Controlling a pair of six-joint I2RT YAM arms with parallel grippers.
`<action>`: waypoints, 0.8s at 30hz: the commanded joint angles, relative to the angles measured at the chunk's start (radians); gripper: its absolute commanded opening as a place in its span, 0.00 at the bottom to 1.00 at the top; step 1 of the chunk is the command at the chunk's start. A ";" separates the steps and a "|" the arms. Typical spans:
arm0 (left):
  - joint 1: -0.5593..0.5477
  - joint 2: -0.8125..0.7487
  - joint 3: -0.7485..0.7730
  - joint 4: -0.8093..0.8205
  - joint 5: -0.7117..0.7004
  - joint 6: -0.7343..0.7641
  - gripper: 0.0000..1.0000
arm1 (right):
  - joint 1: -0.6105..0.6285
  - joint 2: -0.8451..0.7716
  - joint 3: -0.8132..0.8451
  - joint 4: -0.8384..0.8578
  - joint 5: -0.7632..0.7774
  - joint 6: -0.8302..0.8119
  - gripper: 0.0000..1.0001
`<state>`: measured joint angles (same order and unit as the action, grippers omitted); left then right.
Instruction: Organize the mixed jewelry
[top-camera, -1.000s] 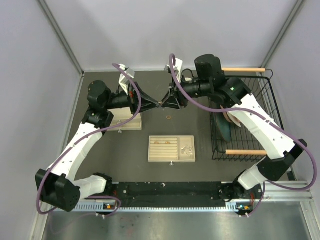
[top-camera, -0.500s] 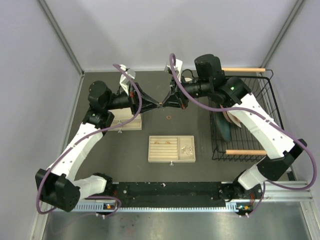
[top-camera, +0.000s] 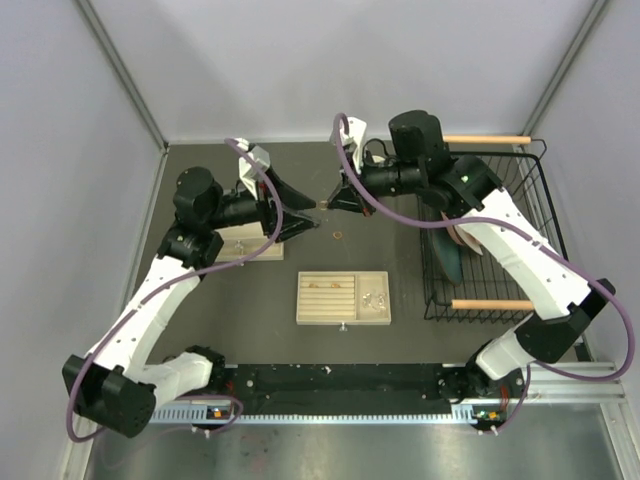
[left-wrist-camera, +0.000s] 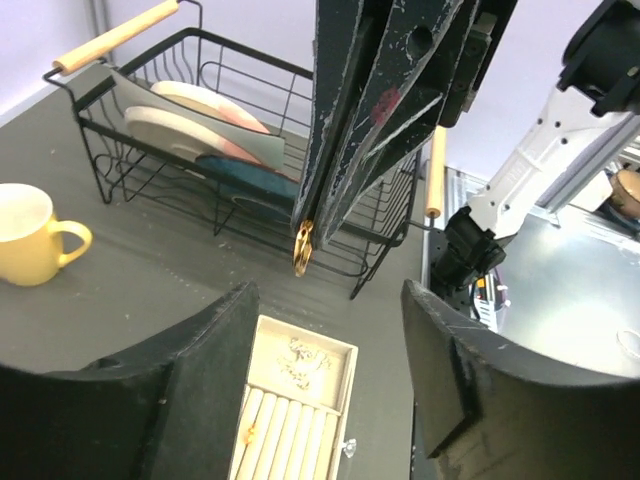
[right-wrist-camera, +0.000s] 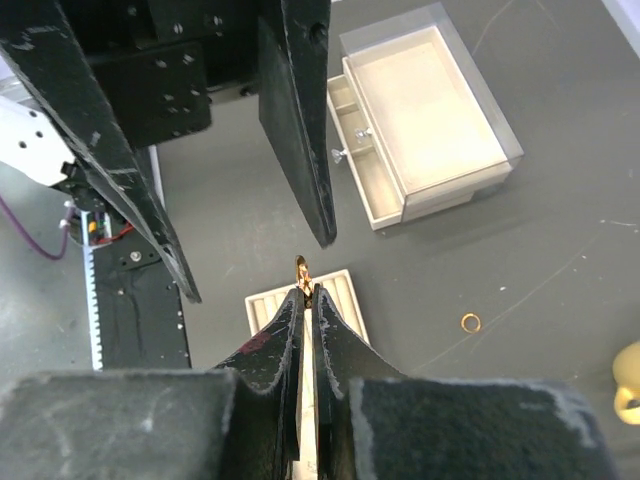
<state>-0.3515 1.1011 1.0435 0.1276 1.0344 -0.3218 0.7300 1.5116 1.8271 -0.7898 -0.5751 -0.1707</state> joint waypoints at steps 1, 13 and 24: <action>0.020 -0.046 0.013 -0.063 -0.056 0.096 0.69 | 0.002 -0.062 -0.022 0.026 0.061 -0.044 0.00; 0.282 -0.130 -0.069 -0.243 -0.195 0.170 0.69 | 0.003 -0.076 -0.339 0.098 0.195 -0.185 0.00; 0.569 -0.121 -0.091 -0.298 -0.143 0.125 0.69 | 0.121 -0.021 -0.572 0.242 0.323 -0.228 0.00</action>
<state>0.1608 0.9863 0.9504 -0.1638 0.8600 -0.1844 0.7975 1.4693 1.2968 -0.6548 -0.3019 -0.3725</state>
